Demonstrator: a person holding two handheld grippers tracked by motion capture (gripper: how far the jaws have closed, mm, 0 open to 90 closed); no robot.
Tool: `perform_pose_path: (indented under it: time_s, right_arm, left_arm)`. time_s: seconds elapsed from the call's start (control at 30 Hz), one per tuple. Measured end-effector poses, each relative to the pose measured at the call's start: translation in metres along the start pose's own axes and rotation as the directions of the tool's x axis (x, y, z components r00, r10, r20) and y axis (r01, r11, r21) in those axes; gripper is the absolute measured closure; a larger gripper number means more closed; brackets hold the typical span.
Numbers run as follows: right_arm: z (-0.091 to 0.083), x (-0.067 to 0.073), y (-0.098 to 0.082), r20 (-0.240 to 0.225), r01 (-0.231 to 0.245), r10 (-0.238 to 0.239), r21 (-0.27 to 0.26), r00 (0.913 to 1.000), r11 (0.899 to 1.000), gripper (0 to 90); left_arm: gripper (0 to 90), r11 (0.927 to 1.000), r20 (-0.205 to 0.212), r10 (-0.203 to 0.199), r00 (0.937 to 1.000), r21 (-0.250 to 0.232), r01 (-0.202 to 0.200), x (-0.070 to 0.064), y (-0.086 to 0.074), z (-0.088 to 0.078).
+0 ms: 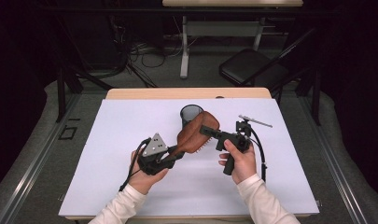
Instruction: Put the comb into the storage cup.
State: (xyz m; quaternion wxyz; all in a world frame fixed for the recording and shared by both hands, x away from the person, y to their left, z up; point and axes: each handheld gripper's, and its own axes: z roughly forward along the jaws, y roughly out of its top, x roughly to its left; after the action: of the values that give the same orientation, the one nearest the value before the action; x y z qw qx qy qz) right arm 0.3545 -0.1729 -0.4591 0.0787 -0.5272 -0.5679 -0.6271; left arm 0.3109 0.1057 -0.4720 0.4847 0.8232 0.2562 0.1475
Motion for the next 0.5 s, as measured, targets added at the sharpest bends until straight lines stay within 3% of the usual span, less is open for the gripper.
perform_pose_path:
  time_s: [0.5]
  right_arm:
    - [0.0044, -0.0015, -0.0014, 0.007, -0.003, 0.003, -0.005, 1.0000, 1.000, 38.6]
  left_arm:
    - [71.4, 0.9999, 0.004, 0.013, 0.9999, 0.007, -0.013, -0.0030, -0.0002, 0.0015]
